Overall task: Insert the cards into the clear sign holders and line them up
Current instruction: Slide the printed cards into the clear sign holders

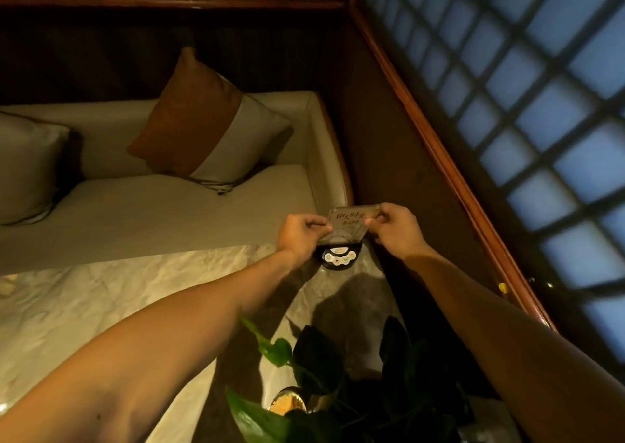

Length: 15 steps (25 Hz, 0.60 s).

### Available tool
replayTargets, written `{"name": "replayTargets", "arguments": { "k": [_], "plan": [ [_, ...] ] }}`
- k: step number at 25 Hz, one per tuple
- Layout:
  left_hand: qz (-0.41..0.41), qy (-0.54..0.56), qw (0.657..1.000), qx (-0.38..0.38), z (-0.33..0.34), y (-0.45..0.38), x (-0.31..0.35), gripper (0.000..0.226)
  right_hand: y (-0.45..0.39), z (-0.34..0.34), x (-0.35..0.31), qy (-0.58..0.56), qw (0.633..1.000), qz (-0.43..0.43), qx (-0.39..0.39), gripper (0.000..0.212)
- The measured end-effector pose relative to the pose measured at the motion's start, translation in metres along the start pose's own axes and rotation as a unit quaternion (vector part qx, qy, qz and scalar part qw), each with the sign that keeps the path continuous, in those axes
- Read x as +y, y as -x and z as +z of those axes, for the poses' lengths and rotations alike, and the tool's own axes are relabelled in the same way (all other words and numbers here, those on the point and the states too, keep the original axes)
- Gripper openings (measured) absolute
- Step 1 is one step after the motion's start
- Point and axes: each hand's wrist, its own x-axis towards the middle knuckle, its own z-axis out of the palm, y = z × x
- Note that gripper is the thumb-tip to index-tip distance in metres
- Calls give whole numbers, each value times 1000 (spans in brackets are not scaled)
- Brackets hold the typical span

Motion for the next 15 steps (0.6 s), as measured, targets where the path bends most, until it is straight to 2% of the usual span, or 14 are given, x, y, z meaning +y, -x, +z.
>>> {"name": "replayTargets", "arguments": {
  "k": [6,10,15],
  "plan": [
    [-16,5,1000,-23,2,-6,-7,19,-13,5,14,-16,999,38,-26,15],
    [-19,-22,998,-63,-12,5,1,41,-1,2,8,-15,997,59,-53,25],
    [-11,-67,995,-74,-70,44,12,48,25,-2,-24,27,994,101,7,24]
  ]
}}
